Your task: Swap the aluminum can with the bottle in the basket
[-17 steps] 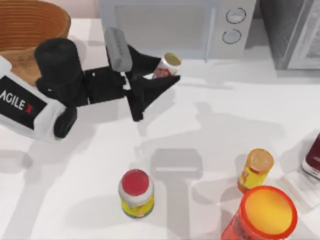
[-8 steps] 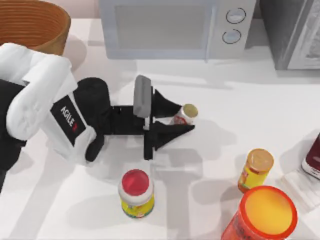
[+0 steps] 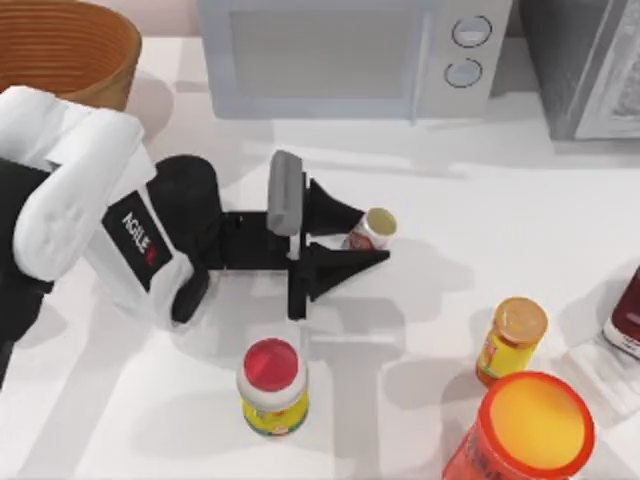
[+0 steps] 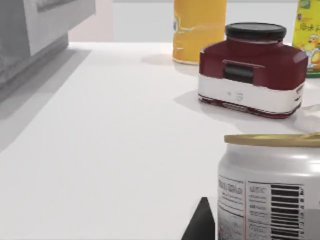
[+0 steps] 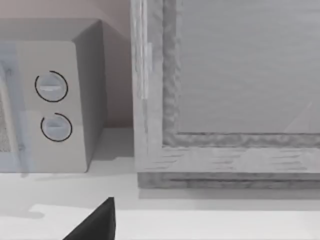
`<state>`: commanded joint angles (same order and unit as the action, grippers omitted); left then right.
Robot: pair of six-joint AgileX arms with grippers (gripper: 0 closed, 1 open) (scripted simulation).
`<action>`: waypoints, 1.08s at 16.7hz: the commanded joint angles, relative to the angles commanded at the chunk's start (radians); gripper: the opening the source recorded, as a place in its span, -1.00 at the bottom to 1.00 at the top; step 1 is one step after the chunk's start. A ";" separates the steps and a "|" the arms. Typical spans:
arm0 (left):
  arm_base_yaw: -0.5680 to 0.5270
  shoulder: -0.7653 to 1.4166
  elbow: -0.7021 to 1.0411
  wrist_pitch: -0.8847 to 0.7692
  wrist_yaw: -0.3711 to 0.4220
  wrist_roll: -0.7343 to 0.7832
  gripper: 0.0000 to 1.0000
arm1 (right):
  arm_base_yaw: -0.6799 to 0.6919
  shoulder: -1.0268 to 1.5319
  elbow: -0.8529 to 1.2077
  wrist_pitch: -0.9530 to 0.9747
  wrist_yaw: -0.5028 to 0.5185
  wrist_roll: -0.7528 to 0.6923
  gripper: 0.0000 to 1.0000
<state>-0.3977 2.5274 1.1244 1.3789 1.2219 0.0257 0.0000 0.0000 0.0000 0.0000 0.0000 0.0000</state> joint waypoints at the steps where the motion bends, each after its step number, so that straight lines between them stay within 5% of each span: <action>1: 0.000 0.000 0.000 0.000 0.000 0.000 -0.40 | 0.000 0.000 0.000 0.000 0.000 0.000 1.00; 10: 0.000 0.000 0.000 0.000 0.000 0.000 0.96 | 0.000 0.000 0.000 0.000 0.000 0.000 1.00; 18: 0.000 0.000 0.000 0.000 0.000 0.000 1.00 | 0.000 0.000 0.000 0.000 0.000 0.000 1.00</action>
<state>-0.3977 2.5274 1.1244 1.3789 1.2219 0.0257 0.0000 0.0000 0.0000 0.0000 0.0000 0.0000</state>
